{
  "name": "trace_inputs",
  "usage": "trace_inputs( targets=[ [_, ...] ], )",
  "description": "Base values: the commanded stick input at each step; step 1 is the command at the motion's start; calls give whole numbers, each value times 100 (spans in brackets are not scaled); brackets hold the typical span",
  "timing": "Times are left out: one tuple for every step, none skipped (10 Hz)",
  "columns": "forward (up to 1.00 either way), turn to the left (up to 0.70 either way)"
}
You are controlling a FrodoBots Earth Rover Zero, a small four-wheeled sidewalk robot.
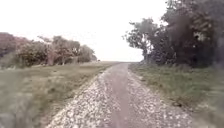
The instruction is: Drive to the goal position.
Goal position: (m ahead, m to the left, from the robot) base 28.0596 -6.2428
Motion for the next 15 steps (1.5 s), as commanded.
trace_inputs(
  targets=[
    [100, 0],
    [100, 0],
    [100, 0],
    [100, 0],
    [100, 0],
    [100, 0],
    [100, 0],
    [100, 0],
    [100, 0],
    [100, 0],
    [100, 0],
    [100, 0],
    [100, 0],
    [100, 0],
    [100, 0]
  ],
)
